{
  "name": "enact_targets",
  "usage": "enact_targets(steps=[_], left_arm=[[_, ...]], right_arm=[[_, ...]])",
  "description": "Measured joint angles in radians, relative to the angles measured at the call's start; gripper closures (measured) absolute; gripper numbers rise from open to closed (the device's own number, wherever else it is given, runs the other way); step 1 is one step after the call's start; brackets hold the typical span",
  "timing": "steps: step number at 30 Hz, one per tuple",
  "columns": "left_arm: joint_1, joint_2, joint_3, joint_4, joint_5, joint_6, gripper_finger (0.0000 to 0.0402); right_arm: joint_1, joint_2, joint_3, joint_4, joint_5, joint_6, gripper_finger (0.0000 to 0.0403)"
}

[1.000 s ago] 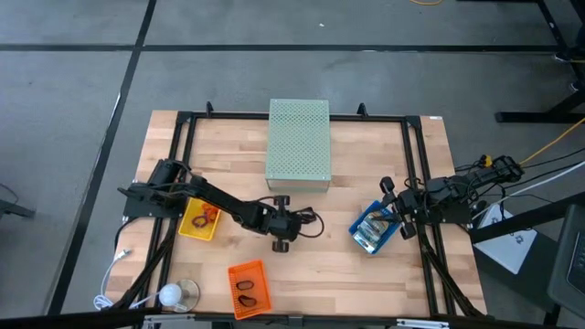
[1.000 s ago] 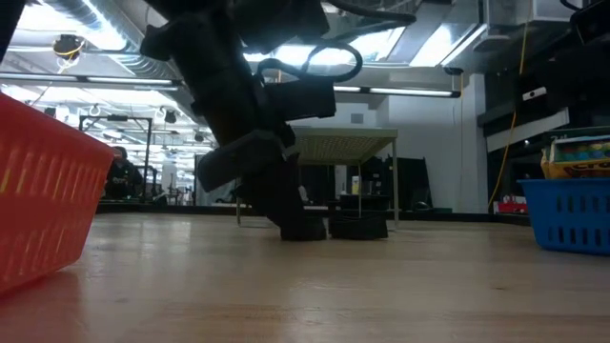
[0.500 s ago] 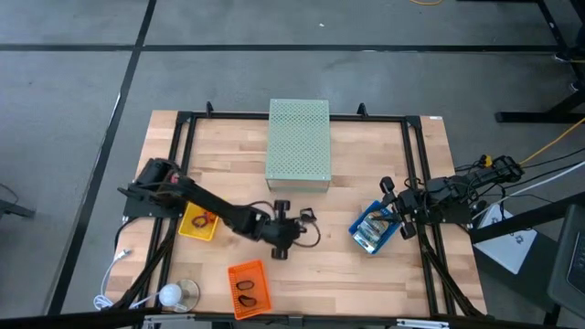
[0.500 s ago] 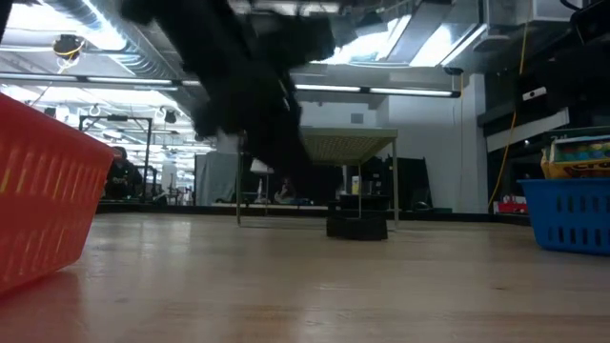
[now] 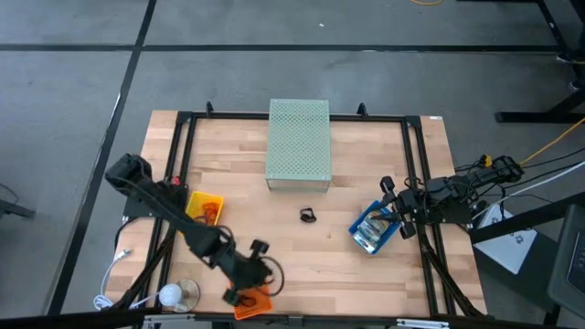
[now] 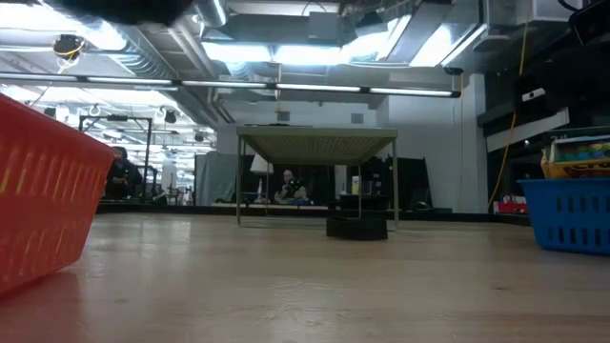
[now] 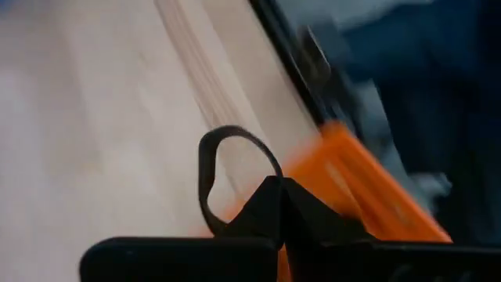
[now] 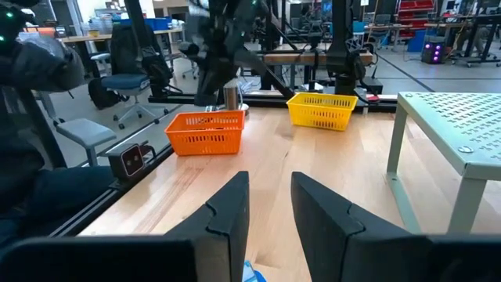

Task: Pick & Place Office Desk Supplies
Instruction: Put the black rubber band into the orange bin

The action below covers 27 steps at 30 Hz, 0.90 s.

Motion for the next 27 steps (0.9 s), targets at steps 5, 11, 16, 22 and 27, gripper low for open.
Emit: enact_targets(steps=[5,11,16,22,27], left_arm=[[-0.056,0.009,0.0,-0.098,0.065,-0.036,0.0399],[-0.071,0.016,0.0,-0.099,0.163,-0.036,0.0399],[-0.079,0.045,0.0,-0.114,0.114,-0.06,0.0395],[-0.076,0.073,0.0,-0.119,0.077,-0.08,0.0347],[-0.076,0.073,0.0,-0.123,0.058,-0.08,0.0295]], right_arm=[[0.0,0.0,0.0,0.0,0.004,-0.001,0.0304],[-0.001,0.0,0.0,0.0,0.038,-0.017,0.0304],[-0.001,0.0,0.0,0.0,0.037,-0.016,0.0304],[0.0,0.0,0.0,0.0,0.037,-0.016,0.0304],[0.0,0.0,0.0,0.0,0.037,-0.016,0.0304]])
